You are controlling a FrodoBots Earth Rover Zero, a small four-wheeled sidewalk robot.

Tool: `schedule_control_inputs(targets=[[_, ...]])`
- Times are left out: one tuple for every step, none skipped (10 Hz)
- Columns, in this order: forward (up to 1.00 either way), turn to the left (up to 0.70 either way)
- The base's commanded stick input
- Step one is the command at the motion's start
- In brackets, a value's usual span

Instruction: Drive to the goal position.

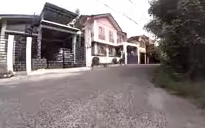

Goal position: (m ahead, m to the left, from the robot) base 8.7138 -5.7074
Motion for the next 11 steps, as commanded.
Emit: schedule_control_inputs(targets=[[0.70,0.00],[0.70,0.00],[0.70,-0.05],[0.70,-0.31],[0.70,-0.35],[0.70,-0.35],[0.70,-0.35],[0.70,-0.35],[0.70,-0.02],[0.70,0.00],[0.70,0.00]])
